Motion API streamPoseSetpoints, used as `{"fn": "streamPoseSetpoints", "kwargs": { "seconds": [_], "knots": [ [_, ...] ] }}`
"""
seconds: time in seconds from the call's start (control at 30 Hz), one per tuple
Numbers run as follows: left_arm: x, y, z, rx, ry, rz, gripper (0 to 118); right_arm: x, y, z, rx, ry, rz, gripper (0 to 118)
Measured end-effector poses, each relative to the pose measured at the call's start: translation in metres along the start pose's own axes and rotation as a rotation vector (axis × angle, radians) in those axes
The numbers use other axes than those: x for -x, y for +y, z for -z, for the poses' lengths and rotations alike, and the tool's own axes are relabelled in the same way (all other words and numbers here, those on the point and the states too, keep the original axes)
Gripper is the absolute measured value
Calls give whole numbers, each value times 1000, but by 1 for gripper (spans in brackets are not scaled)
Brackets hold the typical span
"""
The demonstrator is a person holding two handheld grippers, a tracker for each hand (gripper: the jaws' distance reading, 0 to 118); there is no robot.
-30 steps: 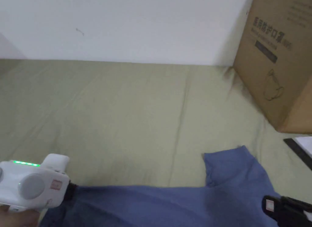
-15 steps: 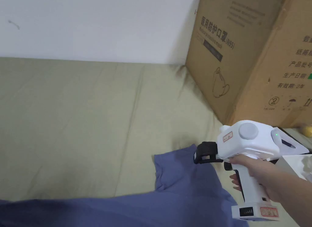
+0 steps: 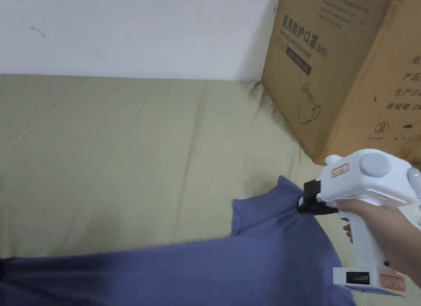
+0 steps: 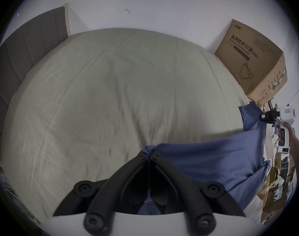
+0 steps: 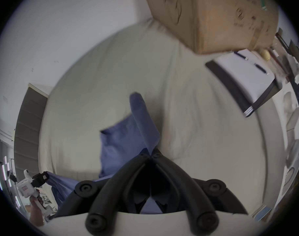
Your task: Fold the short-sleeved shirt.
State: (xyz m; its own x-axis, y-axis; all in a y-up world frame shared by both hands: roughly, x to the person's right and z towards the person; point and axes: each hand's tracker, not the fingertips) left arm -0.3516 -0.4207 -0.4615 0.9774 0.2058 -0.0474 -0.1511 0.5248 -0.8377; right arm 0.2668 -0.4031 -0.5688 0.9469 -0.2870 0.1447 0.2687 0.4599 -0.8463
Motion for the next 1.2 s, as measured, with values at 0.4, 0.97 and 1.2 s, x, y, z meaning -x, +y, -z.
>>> {"fn": "streamPoseSetpoints", "kwargs": {
  "seconds": [0.4, 0.97, 1.2],
  "knots": [
    [-11, 36, -28, -174, -68, -50, 0, 14, -15, -92, -281, 20, -21, 0],
    [9, -165, -77, 23, -152, -35, 0, -84, -245, -111, -152, -50, 167, 0],
    [4, -166, -79, -60, 24, 2, 118, -74, -233, -99, -146, -204, -6, 97]
  ]
}}
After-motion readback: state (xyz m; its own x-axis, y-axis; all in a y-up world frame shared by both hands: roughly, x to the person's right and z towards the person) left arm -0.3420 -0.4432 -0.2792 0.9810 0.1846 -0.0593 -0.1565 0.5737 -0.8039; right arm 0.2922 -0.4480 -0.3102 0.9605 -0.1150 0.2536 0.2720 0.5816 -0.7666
